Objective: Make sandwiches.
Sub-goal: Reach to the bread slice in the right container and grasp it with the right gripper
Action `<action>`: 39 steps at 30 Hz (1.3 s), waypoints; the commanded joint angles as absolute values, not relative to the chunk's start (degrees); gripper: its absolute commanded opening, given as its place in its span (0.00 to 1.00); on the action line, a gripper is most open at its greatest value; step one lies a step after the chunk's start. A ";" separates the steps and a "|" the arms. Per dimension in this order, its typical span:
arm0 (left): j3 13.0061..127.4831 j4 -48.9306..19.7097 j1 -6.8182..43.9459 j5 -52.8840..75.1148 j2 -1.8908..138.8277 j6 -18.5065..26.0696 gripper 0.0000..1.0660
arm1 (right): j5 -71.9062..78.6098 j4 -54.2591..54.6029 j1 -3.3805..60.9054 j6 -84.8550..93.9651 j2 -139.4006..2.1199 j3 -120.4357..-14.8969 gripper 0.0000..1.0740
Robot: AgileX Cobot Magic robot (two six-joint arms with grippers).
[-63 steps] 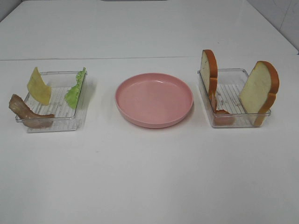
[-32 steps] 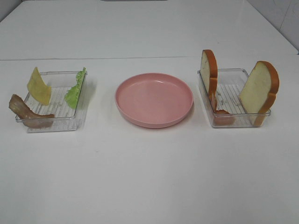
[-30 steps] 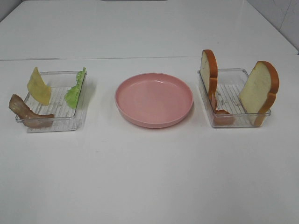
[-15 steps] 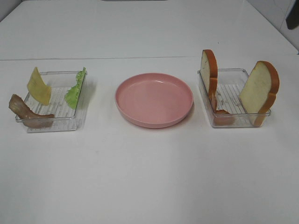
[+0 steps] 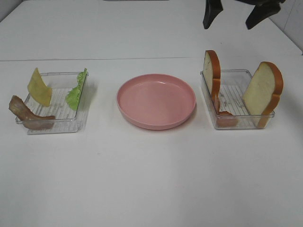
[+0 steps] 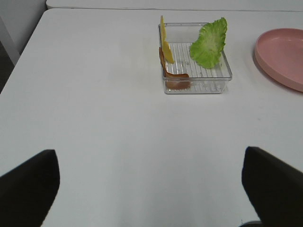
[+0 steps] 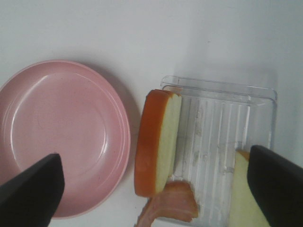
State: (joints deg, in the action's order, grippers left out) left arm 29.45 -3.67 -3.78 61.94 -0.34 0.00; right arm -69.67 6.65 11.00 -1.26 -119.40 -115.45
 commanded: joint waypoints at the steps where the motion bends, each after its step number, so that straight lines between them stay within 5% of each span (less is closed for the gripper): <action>1: 29.51 -3.90 -3.61 61.65 -1.43 0.00 0.94 | -76.20 8.31 11.12 -2.01 -122.33 -117.74 0.92; 21: 29.51 -3.90 -3.61 61.65 -1.43 0.00 0.94 | -75.80 9.91 11.06 -1.83 -135.85 -118.89 0.89; 23: 29.51 -3.90 -3.61 61.65 -1.43 0.00 0.94 | -75.40 9.97 11.06 -1.83 -135.91 -118.89 0.73; 26: 29.51 -3.90 -3.61 61.65 -1.43 0.00 0.94 | -75.40 9.91 11.06 -1.83 -135.91 -118.89 0.64; 28: 29.51 -3.90 -3.61 61.65 -1.43 0.00 0.94 | -74.77 9.51 11.06 -1.83 -135.91 -118.89 0.27; 39: 29.51 -3.90 -3.61 61.65 -1.43 0.00 0.94 | -74.77 9.74 11.06 -2.01 -135.91 -118.89 0.23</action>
